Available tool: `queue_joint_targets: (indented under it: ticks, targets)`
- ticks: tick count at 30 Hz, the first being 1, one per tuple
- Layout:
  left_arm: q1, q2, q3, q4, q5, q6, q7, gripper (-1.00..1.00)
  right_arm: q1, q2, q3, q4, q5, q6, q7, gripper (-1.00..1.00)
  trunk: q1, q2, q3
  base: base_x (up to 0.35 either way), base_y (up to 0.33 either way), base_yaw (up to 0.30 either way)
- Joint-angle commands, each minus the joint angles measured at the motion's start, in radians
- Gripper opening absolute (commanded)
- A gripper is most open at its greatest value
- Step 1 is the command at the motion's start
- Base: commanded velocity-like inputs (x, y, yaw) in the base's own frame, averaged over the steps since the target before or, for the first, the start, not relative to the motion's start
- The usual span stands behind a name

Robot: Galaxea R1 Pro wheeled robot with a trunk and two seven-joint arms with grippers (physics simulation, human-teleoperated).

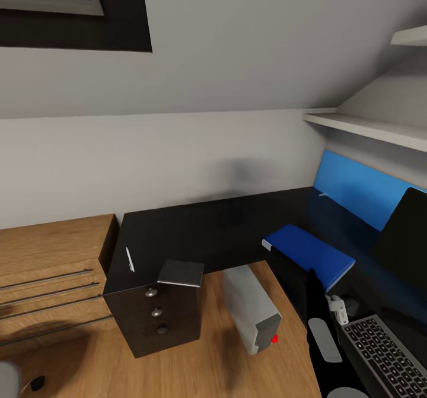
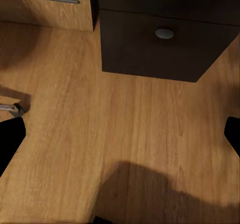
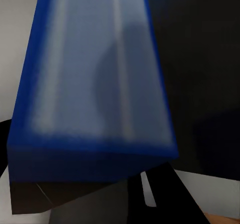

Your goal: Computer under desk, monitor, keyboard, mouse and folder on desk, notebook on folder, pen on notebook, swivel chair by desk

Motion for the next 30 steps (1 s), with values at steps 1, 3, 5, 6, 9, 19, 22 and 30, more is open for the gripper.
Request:
queue_joint_targets:
  ticks: [1,3,5,6,9,19,22,30]
  targets:
    - [-0.001,0.000,-0.006,-0.004,0.006,-0.004,0.016,1.00,-0.001,0.001,-0.002,0.000,-0.013,-0.001,0.007,-1.00,0.004,-0.009,-0.005,0.000,0.000,0.000]
    - [-0.001,-0.001,-0.004,-0.004,0.006,-0.004,0.025,1.00,-0.001,0.001,-0.002,0.000,-0.013,-0.001,0.007,-1.00,0.012,-0.023,-0.011,0.000,0.000,0.000]
    - [-0.002,-0.005,-0.002,-0.004,0.006,-0.004,0.032,1.00,-0.001,0.001,-0.003,0.000,-0.013,-0.001,0.007,-1.00,0.020,-0.037,-0.017,0.000,0.000,0.000]
    - [-0.001,-0.006,-0.002,-0.004,0.006,-0.004,0.034,1.00,-0.001,0.001,-0.003,0.000,-0.013,-0.001,0.006,-1.00,0.023,-0.044,-0.021,0.000,0.000,0.000]
    - [-0.001,-0.009,-0.001,-0.004,0.006,-0.004,0.038,1.00,-0.001,0.001,-0.003,0.000,-0.011,-0.001,0.005,-1.00,0.035,-0.065,-0.030,0.000,0.000,0.000]
    - [-0.002,-0.010,-0.001,-0.004,0.006,-0.004,0.041,1.00,-0.001,0.001,-0.003,-0.001,-0.009,-0.003,0.002,-1.00,0.073,-0.135,-0.061,0.000,0.000,0.000]
    - [-0.002,-0.010,-0.002,-0.004,0.006,-0.004,0.041,1.00,-0.001,0.001,-0.003,-0.001,-0.007,-0.004,0.001,-1.00,0.085,-0.156,-0.071,0.000,0.000,0.000]
    - [-0.001,-0.010,-0.002,-0.004,0.004,-0.004,0.041,1.00,-0.001,0.001,-0.001,-0.001,-0.003,-0.031,0.000,-1.00,0.115,-0.212,-0.096,0.000,0.000,0.000]
